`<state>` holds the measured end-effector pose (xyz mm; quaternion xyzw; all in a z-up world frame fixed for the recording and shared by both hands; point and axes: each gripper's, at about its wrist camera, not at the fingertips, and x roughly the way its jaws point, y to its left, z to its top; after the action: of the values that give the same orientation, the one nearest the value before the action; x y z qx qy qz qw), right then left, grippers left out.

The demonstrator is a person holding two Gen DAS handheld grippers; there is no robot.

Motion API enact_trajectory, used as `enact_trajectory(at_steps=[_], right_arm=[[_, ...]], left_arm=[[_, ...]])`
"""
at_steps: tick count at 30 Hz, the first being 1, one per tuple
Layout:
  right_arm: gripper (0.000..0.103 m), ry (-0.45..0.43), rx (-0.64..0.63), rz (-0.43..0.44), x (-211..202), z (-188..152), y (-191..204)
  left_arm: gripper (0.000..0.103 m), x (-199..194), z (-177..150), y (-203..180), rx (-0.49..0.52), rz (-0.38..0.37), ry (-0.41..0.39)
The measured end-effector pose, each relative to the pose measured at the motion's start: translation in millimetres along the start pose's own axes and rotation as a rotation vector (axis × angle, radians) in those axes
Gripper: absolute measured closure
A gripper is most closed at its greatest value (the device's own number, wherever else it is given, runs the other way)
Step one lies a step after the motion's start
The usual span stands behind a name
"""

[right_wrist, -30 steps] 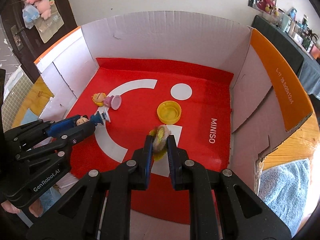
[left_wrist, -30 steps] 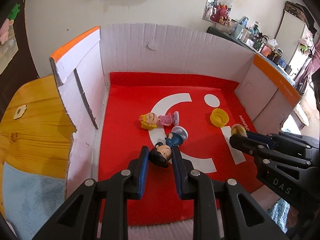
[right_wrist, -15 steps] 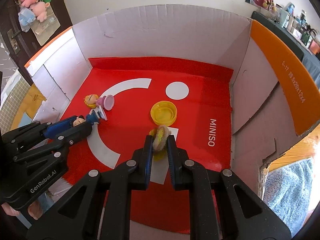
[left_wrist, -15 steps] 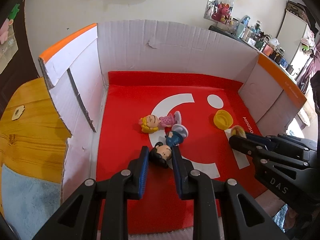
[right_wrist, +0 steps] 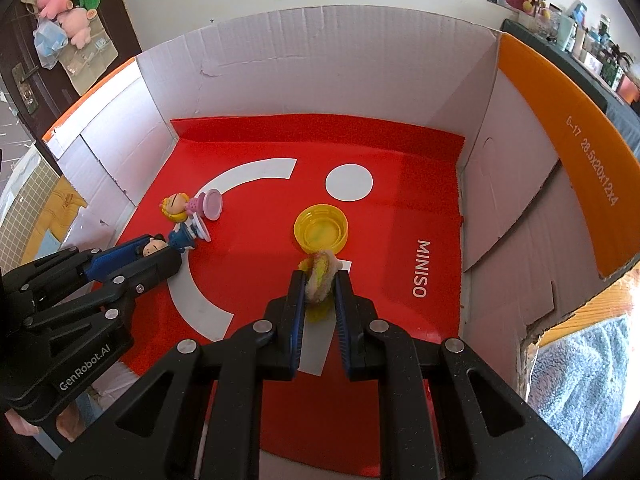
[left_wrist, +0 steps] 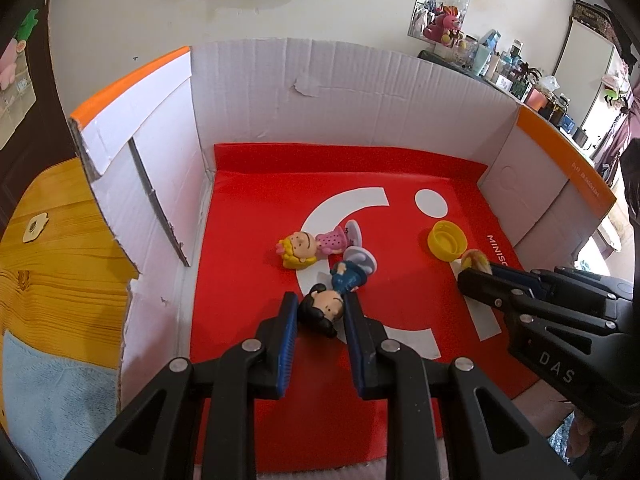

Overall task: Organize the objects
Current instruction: 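Lower the boy figurine over the red mat while right tool lowers the yellow figurine, then open left tool to release the boy figurine while right tool releases the yellow figurine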

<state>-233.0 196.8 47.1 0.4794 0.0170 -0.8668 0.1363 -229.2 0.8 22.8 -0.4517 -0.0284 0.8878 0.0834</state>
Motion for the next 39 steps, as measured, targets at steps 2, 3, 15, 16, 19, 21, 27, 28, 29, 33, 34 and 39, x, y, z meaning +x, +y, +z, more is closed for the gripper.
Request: enact_trajectory(at_steps=[2,3,15,16,19,21,27,28,29,33,34,39], right_arm=[[0.089,0.000,0.000,0.000,0,0,0],[0.089,0.000,0.002,0.000,0,0,0],[0.088,0.002,0.004,0.015,-2,0,0],[0.088,0.001,0.004,0.015,-2,-1,0],[0.088,-0.003,0.003,0.014,-4,-1,0],[0.088,-0.004,0.002,0.013,-4,-1,0],[0.087,-0.011,-0.002,0.011,-9,-1,1],[0.086,-0.010,-0.003,0.009,-9,-2,1],[0.085,-0.010,-0.002,0.008,-10,-2,1],[0.068,-0.012,0.002,0.006,-11,-3,1],[0.059,-0.014,0.003,0.008,-12,-3,0],[0.058,-0.023,0.011,0.012,-15,-4,1]], left_arm=[[0.079,0,0,0,0.000,-0.001,0.000],[0.079,0,0,0,-0.001,-0.001,0.000],[0.079,1,0,-3,0.008,0.003,-0.002],[0.079,1,0,-3,0.008,0.002,-0.002],[0.079,1,0,-4,0.009,0.003,-0.003],[0.079,1,0,-4,0.010,0.004,-0.002],[0.077,-1,0,-6,0.019,0.009,-0.009],[0.077,-2,1,-6,0.019,0.009,-0.011],[0.075,-3,1,-6,0.019,0.009,-0.012],[0.073,-6,0,-7,0.018,0.008,-0.016],[0.073,-7,-1,-7,0.018,0.007,-0.018],[0.073,-12,-1,-9,0.021,0.005,-0.026]])
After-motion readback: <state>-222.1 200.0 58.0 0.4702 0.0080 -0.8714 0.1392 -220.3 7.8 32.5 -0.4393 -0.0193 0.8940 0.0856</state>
